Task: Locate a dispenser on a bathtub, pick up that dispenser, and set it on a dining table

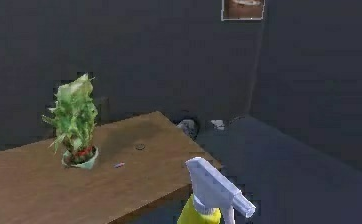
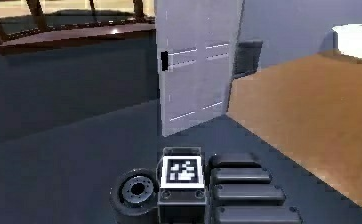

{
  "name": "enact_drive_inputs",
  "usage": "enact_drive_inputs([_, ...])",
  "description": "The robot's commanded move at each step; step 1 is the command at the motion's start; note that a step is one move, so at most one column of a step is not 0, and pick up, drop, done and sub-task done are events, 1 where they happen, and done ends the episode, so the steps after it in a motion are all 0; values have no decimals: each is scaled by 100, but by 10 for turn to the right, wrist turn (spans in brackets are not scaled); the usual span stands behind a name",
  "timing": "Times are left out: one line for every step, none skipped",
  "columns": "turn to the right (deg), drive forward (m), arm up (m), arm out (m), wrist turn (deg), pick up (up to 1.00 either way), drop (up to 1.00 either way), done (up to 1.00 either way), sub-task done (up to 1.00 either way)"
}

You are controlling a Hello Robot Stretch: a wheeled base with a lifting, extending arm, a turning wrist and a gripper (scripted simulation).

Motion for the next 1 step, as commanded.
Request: enact_drive_inputs([-450,0,0,0,0,0,0,0,0])
